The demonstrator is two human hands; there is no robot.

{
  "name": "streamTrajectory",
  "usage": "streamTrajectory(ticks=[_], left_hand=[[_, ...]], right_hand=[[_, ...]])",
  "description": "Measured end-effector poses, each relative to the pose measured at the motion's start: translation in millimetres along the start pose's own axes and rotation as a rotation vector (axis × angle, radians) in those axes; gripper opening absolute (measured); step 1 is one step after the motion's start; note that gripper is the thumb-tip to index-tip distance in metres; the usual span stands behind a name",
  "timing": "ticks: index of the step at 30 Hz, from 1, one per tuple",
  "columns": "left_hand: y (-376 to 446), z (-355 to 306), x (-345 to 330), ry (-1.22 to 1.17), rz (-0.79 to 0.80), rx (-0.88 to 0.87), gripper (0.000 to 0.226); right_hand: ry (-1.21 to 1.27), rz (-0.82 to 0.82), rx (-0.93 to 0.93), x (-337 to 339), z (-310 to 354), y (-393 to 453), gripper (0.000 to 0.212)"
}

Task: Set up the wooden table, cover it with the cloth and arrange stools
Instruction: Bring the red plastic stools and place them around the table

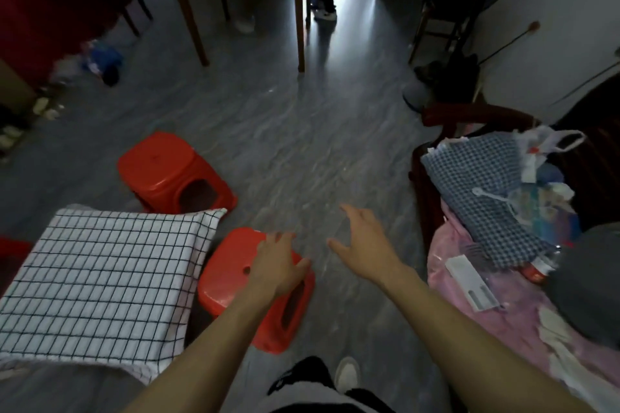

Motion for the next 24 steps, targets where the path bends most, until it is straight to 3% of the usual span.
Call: streamTrajectory(ticks=[8, 13, 18, 24], left_hand=[[130.9, -6.4, 44.1, 0.028, -0.133, 0.128, 0.067], [243.5, 3.3, 47.5, -0.053, -0.143, 0.218, 0.066], [328.0, 26.1, 79.8, -0.149, -0.187, 0.365, 0.067], [372.4, 55.4, 141.5, -0.2, -0.299, 0.543, 0.066]], right_hand=[[-0.082, 0.123, 0.123, 37.2, -12.5, 154.0, 0.078], [-0.274, 0.196, 0.229, 31.7, -1.4, 285.0, 0.078], [-0.323, 0.336, 0.303, 22.9, 36.4, 400.8, 0.077], [-0.284, 0.401, 0.487, 14.3, 102.7, 486.5, 0.075]])
Point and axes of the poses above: each hand's wrist, its own y-axis towards the middle knuckle, its own x-axis out of the back of the hand, z = x × y, the point moved 6 cm from there along y, towards the middle knuckle, and after that the axes turned 3 degrees about -z, right-handed, at the moved point
